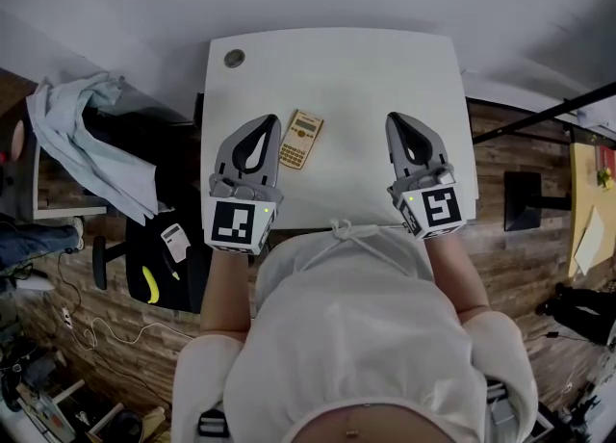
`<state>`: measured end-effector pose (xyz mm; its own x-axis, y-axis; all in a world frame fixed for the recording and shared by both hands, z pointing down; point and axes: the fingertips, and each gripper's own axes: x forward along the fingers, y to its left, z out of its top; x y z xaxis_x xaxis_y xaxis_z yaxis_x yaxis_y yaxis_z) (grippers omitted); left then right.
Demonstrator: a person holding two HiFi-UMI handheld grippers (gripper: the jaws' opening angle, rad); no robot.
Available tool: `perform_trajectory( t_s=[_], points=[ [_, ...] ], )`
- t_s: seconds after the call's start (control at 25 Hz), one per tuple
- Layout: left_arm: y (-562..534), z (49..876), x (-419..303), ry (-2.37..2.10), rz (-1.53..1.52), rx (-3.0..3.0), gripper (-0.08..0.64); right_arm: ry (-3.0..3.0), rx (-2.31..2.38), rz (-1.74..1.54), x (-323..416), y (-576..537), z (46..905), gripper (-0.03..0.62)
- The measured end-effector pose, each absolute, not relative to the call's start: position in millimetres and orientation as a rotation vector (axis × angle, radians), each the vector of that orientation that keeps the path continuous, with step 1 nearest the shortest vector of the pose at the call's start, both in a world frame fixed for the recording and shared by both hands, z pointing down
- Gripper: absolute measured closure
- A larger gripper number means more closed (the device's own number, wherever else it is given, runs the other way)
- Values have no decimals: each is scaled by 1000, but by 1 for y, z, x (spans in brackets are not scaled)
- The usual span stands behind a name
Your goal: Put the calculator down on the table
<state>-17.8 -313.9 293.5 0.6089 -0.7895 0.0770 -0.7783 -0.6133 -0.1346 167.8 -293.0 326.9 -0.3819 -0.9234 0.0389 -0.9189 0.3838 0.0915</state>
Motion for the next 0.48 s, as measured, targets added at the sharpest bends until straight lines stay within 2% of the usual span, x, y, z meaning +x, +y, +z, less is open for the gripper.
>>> perform_trajectory(
  t_s=[0.48],
  points=[
    [-330, 312, -10, 1348, -232, -2786, 543, -2566, 1633, -65, 162, -310, 338, 591]
  ],
)
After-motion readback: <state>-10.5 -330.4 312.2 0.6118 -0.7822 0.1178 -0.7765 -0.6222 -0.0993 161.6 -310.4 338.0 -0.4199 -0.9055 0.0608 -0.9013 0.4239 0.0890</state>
